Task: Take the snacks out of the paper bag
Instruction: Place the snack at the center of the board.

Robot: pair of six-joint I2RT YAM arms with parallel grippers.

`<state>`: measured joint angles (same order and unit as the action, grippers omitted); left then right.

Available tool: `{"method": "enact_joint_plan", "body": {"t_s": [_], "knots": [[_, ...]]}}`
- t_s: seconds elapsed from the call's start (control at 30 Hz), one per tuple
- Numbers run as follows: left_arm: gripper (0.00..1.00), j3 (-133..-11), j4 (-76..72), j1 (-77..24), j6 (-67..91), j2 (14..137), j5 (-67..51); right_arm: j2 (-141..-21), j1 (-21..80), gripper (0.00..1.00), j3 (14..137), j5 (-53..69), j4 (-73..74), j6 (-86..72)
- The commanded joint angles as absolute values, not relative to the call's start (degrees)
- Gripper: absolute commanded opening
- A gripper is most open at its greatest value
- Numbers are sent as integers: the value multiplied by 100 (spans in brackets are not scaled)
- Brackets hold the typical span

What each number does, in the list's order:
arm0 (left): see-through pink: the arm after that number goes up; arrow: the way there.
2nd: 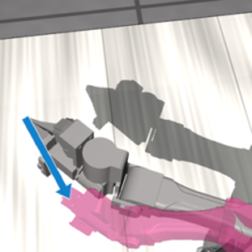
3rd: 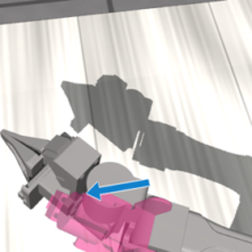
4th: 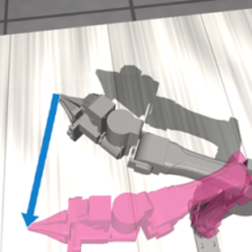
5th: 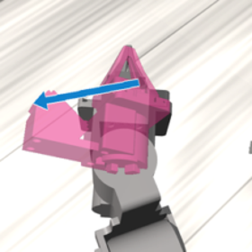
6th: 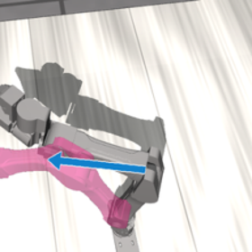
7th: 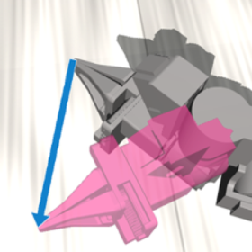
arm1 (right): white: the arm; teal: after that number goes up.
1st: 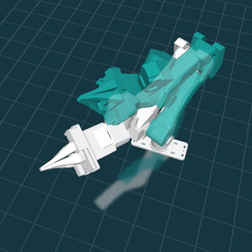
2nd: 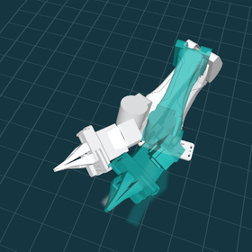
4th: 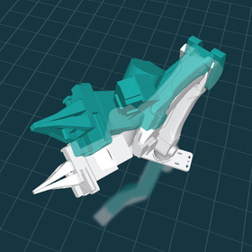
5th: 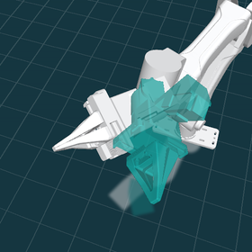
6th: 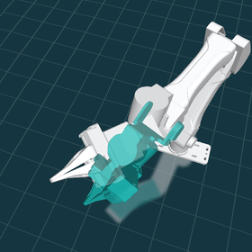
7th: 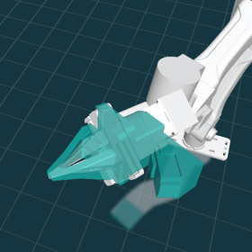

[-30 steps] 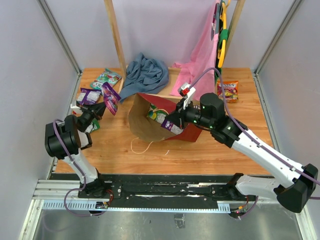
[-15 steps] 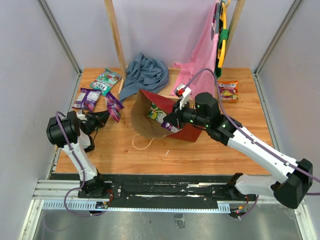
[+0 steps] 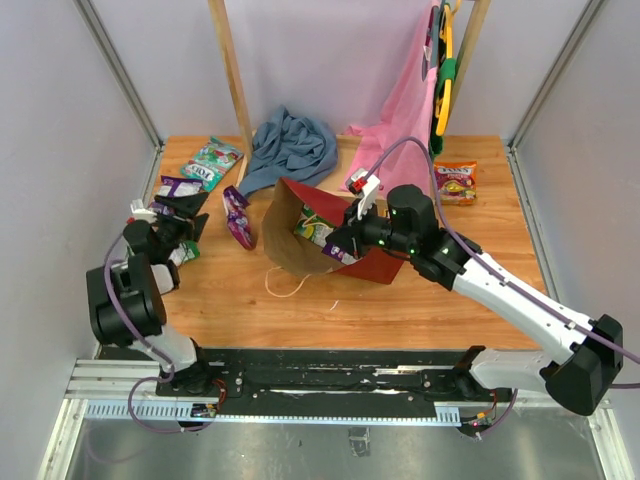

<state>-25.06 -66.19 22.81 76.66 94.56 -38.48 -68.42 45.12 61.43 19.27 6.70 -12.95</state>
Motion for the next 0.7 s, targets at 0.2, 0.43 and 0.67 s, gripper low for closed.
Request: {"method": "enact_joint_plan", "body": {"t_s": [0.2, 0.43, 0.67], "knots": [[100, -3220, -2079, 2295, 4728, 7124, -1419, -6953, 4589, 1, 6257, 2077, 566, -1190], [75, -4037, -984, 1429, 3402, 6853, -1030, -7040, 4593, 1, 6265, 2200, 462, -1276], [3, -3929, -1168, 1291, 3324, 7517, -1246, -6930, 4597, 1, 6198, 2158, 496, -1290]]}}
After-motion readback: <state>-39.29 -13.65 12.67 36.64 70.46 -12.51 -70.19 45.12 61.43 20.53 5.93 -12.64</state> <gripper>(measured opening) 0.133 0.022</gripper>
